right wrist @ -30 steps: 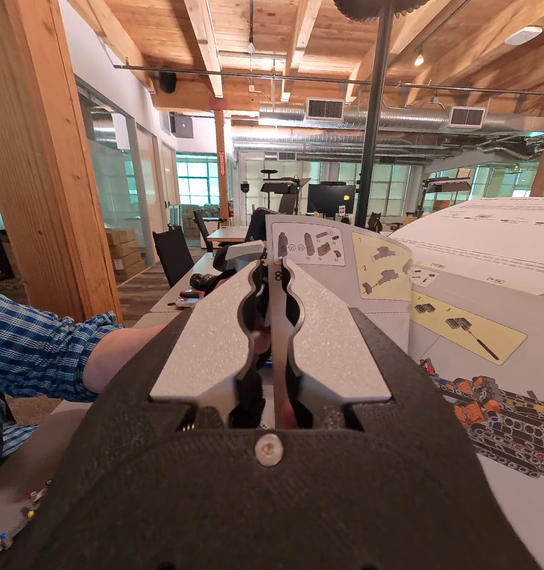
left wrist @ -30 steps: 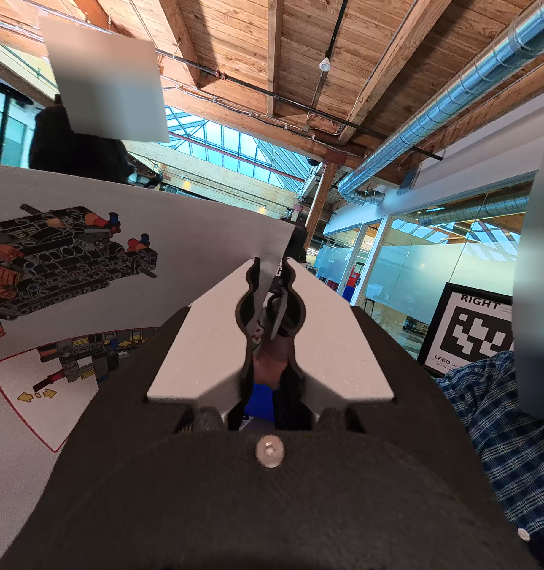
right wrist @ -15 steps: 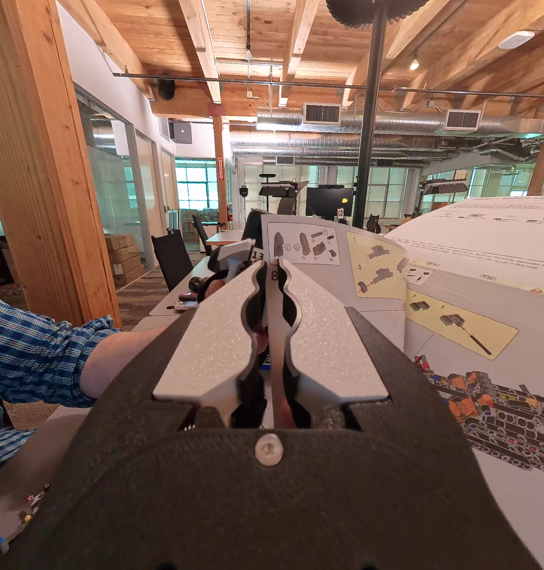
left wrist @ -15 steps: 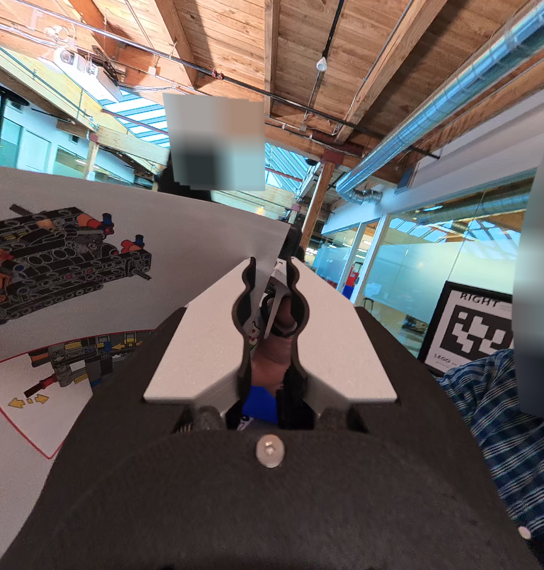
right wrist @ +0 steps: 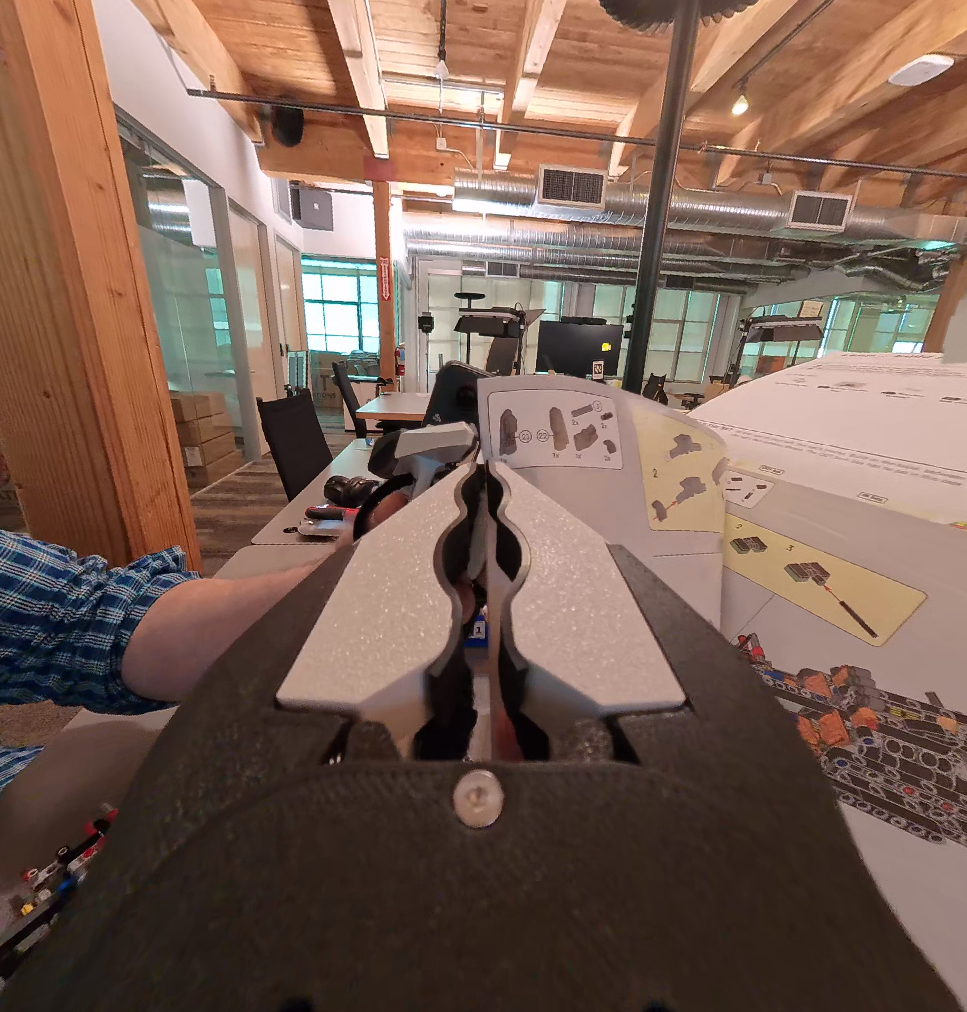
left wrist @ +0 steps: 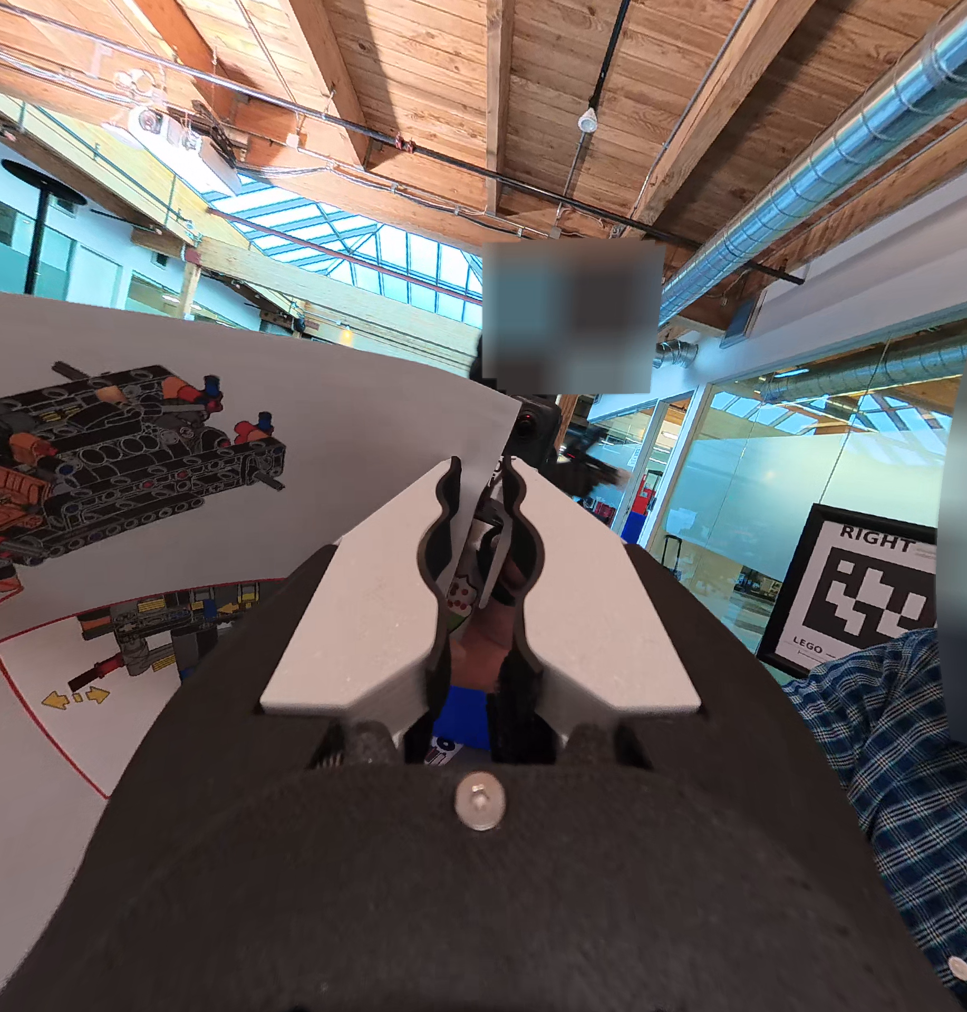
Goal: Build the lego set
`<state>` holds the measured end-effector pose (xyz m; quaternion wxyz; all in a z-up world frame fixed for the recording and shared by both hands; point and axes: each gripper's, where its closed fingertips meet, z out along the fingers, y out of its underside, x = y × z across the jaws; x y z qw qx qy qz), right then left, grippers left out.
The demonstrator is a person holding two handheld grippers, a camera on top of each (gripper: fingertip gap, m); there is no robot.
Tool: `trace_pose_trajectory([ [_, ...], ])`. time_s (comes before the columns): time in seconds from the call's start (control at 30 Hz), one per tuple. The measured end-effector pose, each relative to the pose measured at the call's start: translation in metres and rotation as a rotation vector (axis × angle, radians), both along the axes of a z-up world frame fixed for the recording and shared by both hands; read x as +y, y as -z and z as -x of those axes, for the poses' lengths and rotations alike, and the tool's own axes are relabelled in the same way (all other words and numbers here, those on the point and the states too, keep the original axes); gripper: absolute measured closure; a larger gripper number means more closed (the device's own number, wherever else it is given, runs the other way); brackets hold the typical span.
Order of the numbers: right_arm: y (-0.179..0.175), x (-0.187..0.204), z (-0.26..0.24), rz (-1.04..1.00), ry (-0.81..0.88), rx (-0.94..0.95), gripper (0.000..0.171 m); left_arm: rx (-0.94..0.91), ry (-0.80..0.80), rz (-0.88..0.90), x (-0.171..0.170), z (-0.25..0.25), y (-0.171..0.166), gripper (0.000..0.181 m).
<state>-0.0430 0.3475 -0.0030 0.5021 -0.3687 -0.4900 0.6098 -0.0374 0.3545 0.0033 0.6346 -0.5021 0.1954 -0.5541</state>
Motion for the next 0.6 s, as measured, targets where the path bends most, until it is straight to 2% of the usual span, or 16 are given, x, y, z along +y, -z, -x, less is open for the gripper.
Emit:
trace_pose_trajectory([
  [0.6, -0.0031, 0.0021, -0.0061, 0.077, -0.071, 0.041, 0.171, -0.094, 0.107, 0.01, 0.0021, -0.0032, -0.0027, 0.17],
])
